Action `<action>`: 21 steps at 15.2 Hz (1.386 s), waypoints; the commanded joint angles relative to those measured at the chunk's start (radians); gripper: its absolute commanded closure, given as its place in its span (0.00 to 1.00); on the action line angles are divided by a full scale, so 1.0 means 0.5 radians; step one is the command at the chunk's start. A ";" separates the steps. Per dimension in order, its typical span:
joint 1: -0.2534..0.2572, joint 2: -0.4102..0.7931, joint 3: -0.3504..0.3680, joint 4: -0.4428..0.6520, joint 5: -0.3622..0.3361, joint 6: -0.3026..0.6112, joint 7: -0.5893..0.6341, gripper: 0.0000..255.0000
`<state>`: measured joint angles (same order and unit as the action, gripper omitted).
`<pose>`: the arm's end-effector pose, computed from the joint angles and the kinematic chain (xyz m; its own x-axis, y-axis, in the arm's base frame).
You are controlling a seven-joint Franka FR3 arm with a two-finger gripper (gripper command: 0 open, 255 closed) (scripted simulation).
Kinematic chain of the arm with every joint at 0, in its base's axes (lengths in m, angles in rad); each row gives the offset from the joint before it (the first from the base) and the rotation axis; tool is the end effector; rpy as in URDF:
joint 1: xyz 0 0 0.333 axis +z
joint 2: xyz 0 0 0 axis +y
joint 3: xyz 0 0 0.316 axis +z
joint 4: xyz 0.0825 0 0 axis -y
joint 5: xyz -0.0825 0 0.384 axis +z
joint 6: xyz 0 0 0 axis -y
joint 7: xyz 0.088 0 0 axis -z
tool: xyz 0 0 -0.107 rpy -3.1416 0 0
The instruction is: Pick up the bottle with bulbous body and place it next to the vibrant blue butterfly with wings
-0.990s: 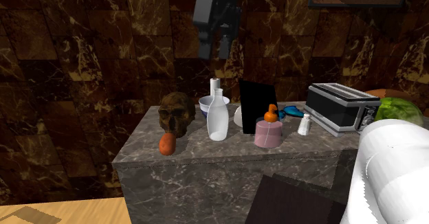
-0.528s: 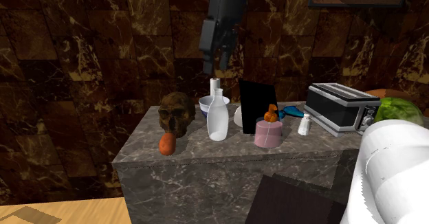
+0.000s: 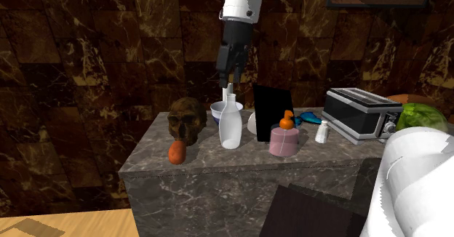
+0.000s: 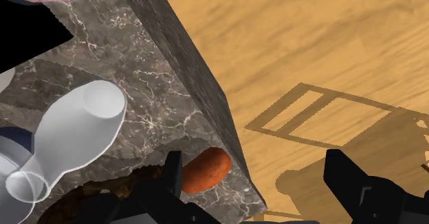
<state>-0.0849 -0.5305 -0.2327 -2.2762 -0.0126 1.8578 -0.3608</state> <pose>0.3816 -0.1411 0.5588 0.9892 0.0666 0.1302 0.0752 -0.9952 -0.0624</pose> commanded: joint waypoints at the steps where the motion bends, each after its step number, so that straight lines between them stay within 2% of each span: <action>1: -0.016 0.105 -0.065 0.031 -0.016 0.074 -0.073 0.00; 8: -0.054 0.515 -0.277 0.220 0.010 0.289 -0.326 0.00; 14: -0.097 0.920 -0.434 0.473 0.141 0.417 -0.572 0.00; 18: -0.156 1.203 -0.502 0.681 0.275 0.460 -0.739 0.00; 21: -0.160 1.238 -0.496 0.639 0.298 0.532 -0.755 0.00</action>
<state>-0.1642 0.0762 -0.4814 -1.9555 0.1296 2.1114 -0.7342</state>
